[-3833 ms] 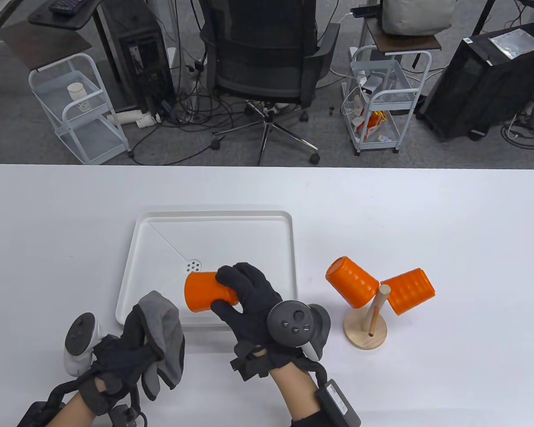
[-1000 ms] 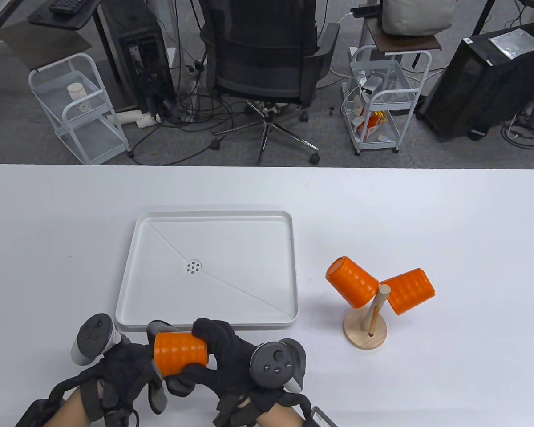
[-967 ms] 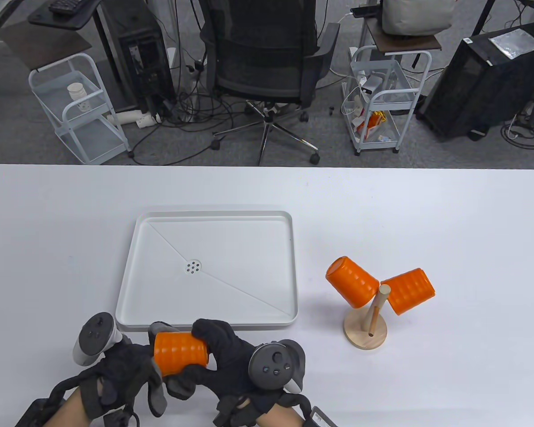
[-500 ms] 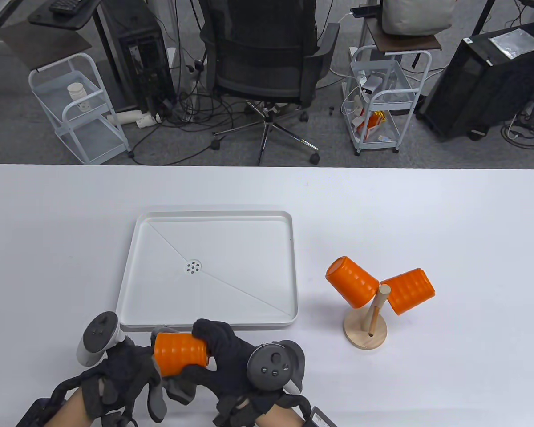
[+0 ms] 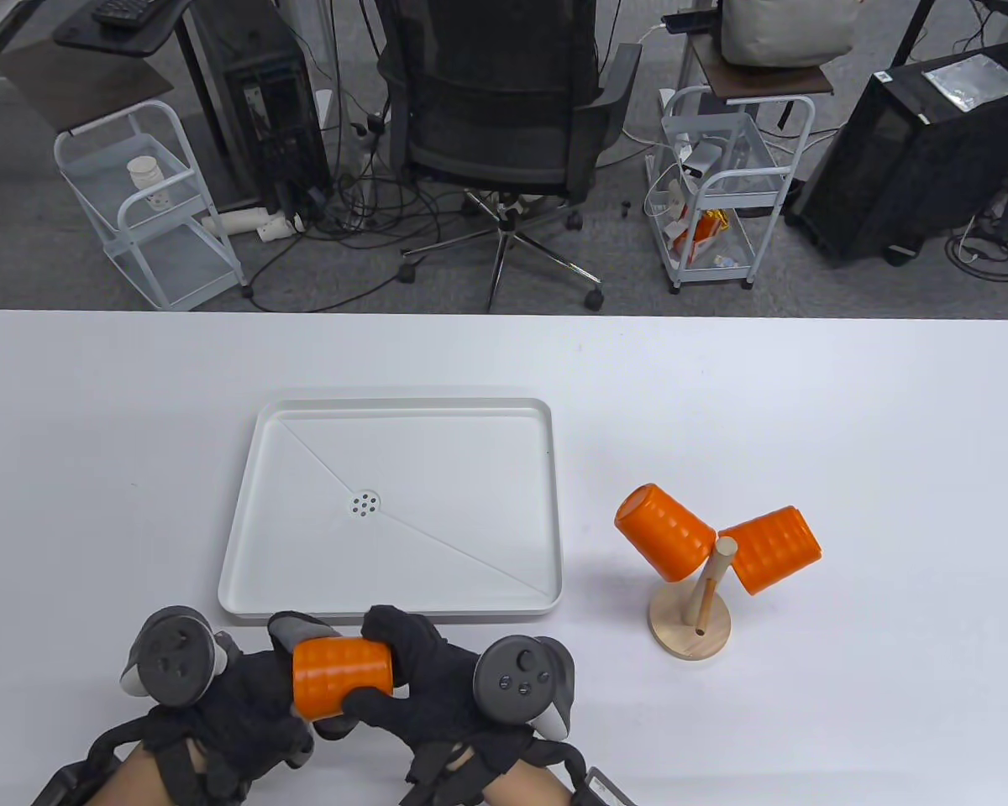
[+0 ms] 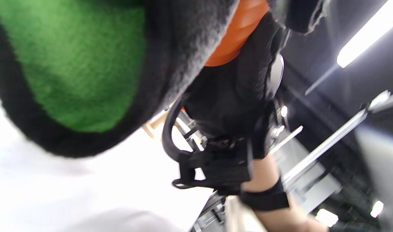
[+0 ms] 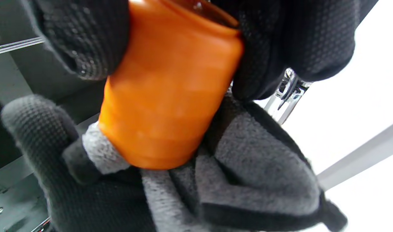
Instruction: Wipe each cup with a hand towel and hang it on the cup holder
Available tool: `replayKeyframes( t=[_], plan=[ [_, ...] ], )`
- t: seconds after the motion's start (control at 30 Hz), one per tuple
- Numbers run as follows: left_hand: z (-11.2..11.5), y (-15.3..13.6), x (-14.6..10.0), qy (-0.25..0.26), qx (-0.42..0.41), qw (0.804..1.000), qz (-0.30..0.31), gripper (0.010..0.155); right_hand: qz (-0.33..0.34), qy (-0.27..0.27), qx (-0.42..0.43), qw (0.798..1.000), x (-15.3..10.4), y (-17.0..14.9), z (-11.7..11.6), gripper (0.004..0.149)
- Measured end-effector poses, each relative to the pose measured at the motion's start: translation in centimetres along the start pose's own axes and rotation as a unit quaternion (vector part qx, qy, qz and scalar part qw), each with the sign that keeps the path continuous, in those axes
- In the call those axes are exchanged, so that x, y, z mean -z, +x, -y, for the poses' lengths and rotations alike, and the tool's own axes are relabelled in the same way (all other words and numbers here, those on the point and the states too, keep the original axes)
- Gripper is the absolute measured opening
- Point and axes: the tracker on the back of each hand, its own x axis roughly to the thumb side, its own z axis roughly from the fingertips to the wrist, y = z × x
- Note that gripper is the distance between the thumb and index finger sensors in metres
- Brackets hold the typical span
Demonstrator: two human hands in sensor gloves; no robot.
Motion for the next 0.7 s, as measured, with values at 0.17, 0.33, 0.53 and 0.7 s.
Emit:
replayKeyframes(
  t=[0.17,0.33,0.53,0.7],
  plan=[
    [0.4,-1.5,0.1,-0.007,-0.148,0.989,-0.016,0.09,0.042,-0.005,-0.06,0.997,-0.1,0.6,0.0,0.082],
    [0.7,-2.6,0.2,-0.013,-0.237,0.971,-0.019,0.093,0.072,-0.007,-0.1,0.992,-0.2,1.1,-0.2,0.081],
    [0.7,-3.3,0.2,-0.014,-0.29,0.957,-0.01,0.097,0.077,-0.014,-0.12,0.99,0.0,1.1,0.0,0.082],
    [-0.3,-3.0,-0.6,0.017,-0.317,0.948,-0.002,0.103,0.074,-0.041,-0.12,0.989,0.0,1.1,1.1,0.081]
  ],
)
